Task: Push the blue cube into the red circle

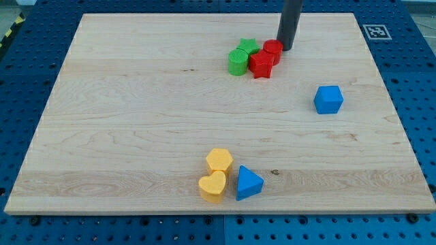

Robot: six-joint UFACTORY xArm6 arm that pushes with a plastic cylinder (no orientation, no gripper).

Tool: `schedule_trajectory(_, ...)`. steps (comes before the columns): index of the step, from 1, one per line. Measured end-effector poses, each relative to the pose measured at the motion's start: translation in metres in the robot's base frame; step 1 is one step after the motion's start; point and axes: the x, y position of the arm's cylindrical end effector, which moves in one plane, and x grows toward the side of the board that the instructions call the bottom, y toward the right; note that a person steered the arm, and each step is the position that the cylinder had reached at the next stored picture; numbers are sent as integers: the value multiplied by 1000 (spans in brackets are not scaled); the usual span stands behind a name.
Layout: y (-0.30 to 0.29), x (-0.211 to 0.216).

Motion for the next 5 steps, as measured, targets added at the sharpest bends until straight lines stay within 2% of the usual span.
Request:
schedule_trajectory(2, -6, -1)
schedule_trajectory(3, 19, -7)
schedule_trajectory(4, 58, 7)
schedule_trajectory(5, 91, 59)
